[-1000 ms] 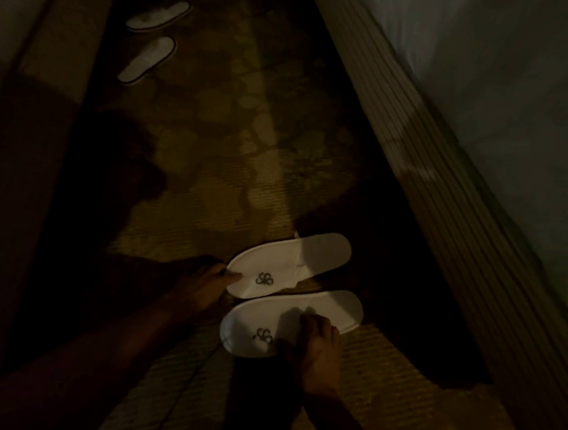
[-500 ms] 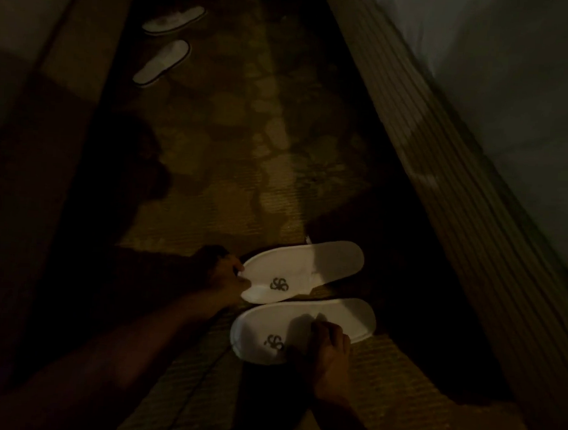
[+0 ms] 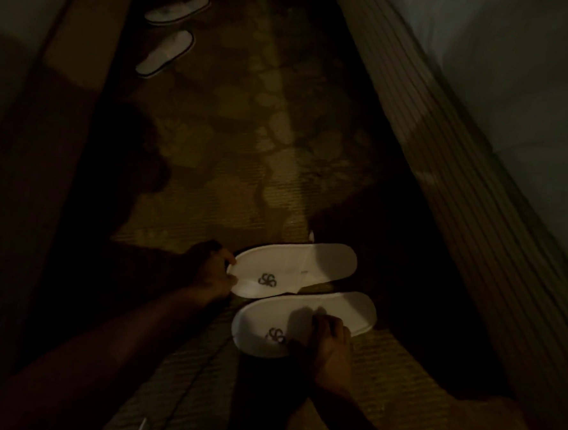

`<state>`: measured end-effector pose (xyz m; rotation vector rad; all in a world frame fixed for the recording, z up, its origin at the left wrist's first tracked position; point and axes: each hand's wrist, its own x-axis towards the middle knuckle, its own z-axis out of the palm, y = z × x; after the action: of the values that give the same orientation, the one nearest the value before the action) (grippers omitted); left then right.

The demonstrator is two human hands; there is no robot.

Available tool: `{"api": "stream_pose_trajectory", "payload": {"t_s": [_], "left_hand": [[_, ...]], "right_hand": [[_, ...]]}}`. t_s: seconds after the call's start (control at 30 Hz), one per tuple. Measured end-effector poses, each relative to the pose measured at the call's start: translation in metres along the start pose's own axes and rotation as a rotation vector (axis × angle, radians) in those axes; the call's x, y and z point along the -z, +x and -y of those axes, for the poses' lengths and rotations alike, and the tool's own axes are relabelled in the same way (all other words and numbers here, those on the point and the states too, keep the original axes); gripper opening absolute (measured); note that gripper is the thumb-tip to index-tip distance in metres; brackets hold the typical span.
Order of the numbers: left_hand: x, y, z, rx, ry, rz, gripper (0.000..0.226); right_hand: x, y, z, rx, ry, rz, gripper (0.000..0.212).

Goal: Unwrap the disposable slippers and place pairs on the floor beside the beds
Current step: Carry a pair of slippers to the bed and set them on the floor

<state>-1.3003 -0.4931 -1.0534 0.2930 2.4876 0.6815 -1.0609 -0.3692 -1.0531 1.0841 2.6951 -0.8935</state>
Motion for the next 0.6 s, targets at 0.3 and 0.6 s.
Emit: {"api": "stream_pose_trajectory", "payload": {"t_s": [0.3, 0.6], "left_hand": [[0.003, 0.002, 0.005, -0.056, -0.042, 0.008, 0.037], [0.009, 0.005, -0.002, -0.071, -0.092, -0.052, 0.031]], "right_hand": [[0.002, 0.002, 0.002, 0.018, 0.029, -0.004, 0.089], [0.002, 0.005, 0.01, 0.008, 0.065, -0.004, 0.09]]}}
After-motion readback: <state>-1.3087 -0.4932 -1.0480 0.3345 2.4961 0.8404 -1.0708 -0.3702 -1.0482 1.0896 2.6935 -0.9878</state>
